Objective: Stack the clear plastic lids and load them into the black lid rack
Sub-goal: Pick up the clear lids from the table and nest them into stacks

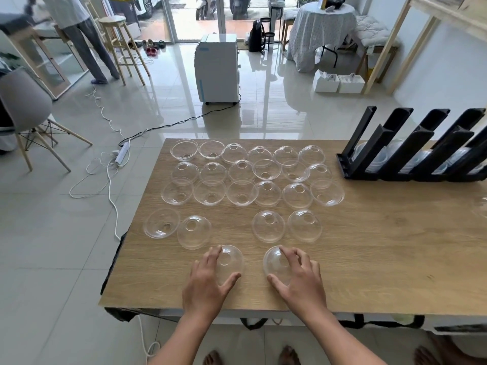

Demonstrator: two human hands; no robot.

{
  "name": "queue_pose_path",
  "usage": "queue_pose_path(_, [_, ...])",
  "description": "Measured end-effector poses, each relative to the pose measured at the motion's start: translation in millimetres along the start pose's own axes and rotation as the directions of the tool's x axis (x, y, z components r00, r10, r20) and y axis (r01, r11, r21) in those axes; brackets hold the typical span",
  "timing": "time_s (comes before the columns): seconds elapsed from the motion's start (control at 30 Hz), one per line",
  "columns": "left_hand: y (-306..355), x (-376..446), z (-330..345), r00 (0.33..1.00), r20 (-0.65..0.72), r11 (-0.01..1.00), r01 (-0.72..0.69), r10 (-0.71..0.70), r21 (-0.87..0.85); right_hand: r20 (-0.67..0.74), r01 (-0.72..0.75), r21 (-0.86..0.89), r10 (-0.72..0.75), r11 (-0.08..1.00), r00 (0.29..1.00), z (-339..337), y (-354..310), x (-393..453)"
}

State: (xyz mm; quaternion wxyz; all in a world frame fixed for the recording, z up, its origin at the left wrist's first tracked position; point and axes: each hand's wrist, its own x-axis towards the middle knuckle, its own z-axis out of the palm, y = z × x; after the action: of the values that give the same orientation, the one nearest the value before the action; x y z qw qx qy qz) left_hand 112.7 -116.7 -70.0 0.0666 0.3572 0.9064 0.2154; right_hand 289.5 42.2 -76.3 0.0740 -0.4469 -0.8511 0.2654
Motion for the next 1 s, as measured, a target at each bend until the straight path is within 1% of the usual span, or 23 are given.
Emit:
queue_pose_path(0.23, [1.5, 1.7, 2.9, 0.999, 0.021, 0.999, 0.03, -0.031, 0.026, -0.005, -0.01, -0.016, 0.01, 1.0, 1.0, 1.5, -3.9, 0.5])
queue_pose_path(0.43, [-1.8, -4.3, 8.4, 0.999, 0.038, 0.999, 0.013, -0.014, 0.046, 0.001, 0.013, -0.006, -0.013, 1.0, 1.0, 1.9, -3.8, -5.4])
queue_pose_path(0.47, [-1.2, -4.6, 8.9, 0.999, 0.041, 0.999, 0.018, -0.02, 0.051, 0.002, 0.01, 0.022, -0.01, 1.0, 1.0, 0.9, -3.7, -6.4])
queue_pose_path(0.53, [0.3, -4.5, 8.6, 0.998, 0.051, 0.998, 0.036, -0.038, 0.049, -0.024, -0.018, 0.154, 0.022, 0.988, 0.999, -2.1, -2.9, -8.8])
queue_pose_path(0.6, [0.9, -3.2, 6.7, 0.996, 0.069, 0.998, 0.057, -0.059, 0.042, -0.115, -0.038, 0.31, 0.077, 0.95, 0.99, -6.8, 0.9, -7.9])
queue_pose_path(0.67, [0.4, -2.2, 4.7, 0.993, 0.101, 0.997, 0.057, -0.062, 0.052, -0.218, -0.052, 0.369, 0.141, 0.928, 0.966, -16.4, 8.0, 3.6])
queue_pose_path(0.73, [-1.2, -1.8, 2.1, 0.991, 0.121, 0.998, 0.056, -0.061, 0.042, -0.255, -0.106, 0.342, 0.201, 0.934, 0.946, -30.6, 15.7, 28.6])
queue_pose_path(0.77, [-2.1, -1.3, 0.7, 0.991, 0.122, 0.998, 0.057, -0.06, 0.031, -0.245, -0.141, 0.313, 0.223, 0.939, 0.944, -38.0, 19.0, 43.9])
queue_pose_path(0.87, [-3.6, 0.8, -2.0, 0.99, 0.126, 0.998, 0.062, -0.063, 0.012, -0.132, -0.221, 0.203, 0.251, 0.954, 0.959, -51.6, 24.2, 84.4])
queue_pose_path(0.93, [-2.4, 1.7, -2.3, 0.99, 0.129, 0.998, 0.064, -0.065, 0.011, -0.053, -0.236, 0.133, 0.244, 0.963, 0.968, -52.0, 27.0, 99.2])
queue_pose_path(1.0, [-1.3, 1.9, -1.7, 0.989, 0.131, 0.998, 0.062, -0.064, 0.023, -0.033, -0.222, 0.06, 0.224, 0.973, 0.974, -48.6, 30.4, 104.6])
